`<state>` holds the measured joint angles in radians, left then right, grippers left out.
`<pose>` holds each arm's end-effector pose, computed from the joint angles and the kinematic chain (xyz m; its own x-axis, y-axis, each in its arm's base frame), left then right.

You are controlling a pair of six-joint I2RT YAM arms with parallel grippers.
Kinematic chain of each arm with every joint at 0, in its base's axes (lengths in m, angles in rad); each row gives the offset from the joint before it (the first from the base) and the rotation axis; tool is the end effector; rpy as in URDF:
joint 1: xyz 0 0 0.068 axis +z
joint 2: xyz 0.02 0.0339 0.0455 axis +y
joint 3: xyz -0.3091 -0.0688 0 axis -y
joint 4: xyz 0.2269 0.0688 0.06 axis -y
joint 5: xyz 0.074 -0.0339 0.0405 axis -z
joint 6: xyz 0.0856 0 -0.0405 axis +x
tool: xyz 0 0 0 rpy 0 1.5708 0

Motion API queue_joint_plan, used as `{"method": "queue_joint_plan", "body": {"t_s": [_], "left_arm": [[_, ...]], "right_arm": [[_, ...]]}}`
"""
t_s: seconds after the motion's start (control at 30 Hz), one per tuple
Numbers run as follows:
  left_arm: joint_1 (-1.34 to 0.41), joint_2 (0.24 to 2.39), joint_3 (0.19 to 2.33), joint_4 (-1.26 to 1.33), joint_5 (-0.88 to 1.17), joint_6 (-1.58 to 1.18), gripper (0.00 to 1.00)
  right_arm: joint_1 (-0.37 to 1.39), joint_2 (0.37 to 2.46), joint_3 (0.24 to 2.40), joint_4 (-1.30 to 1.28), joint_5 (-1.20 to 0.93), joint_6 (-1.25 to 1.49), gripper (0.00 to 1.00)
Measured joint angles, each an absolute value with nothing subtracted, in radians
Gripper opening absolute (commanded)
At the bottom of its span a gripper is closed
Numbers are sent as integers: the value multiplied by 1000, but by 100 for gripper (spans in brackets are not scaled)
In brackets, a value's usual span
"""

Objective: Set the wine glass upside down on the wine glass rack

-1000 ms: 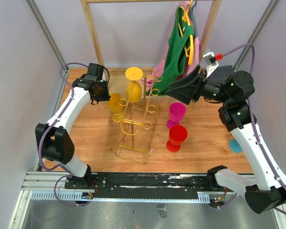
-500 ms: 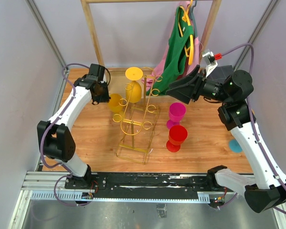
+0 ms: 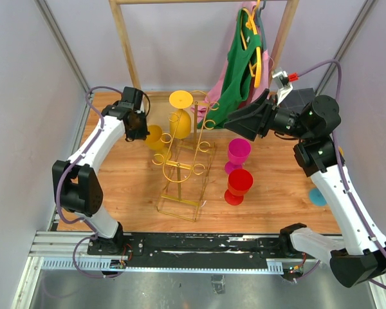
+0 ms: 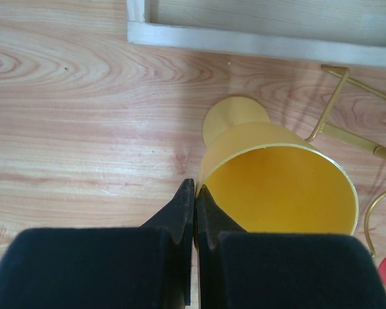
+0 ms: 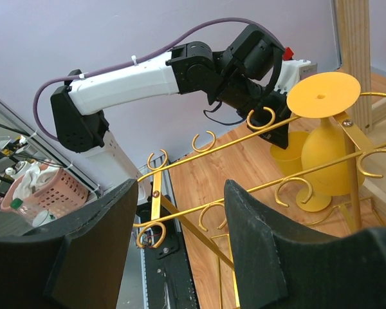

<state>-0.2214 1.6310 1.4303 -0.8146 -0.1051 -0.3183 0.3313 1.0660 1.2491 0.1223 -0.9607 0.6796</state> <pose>0.3501 -0.0696 0.3004 -0.8387 -0.1302 -0.5288 -0.1033 0.9914 -0.0804 0.1663 0.1314 0.5214 -0.3605 0.2568 -0.8967 -0.8986 0.1622 0.4077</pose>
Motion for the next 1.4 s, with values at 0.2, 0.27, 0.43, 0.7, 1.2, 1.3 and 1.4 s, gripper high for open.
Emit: {"method": "queue_joint_plan", "body": {"t_s": [0.2,0.27,0.43,0.7,1.2,1.3,1.4], "left_arm": [[-222,1576,1433,-863,-162,-324,0],[-223,1538,1439,-878,-187,-331,0],[-224,1391,1472,-900,-274,-366,0],[-224,1170,1525,-870,-336,-418,0],[-224,852,1380,-540,-112,-498,0],[-224,855,1414,-499,-67,-506,0],[-224,864,1446,-453,-38,-522,0]], "right_arm": [[331,1062,1248,122,-961,680,58],[331,1057,1248,121,-961,680,58],[331,1023,1223,135,-961,693,58],[331,1011,1212,159,-966,738,59],[441,1130,1384,5,-865,694,63],[460,1134,1399,-19,-860,680,63],[464,1151,1432,-39,-866,672,62]]}}
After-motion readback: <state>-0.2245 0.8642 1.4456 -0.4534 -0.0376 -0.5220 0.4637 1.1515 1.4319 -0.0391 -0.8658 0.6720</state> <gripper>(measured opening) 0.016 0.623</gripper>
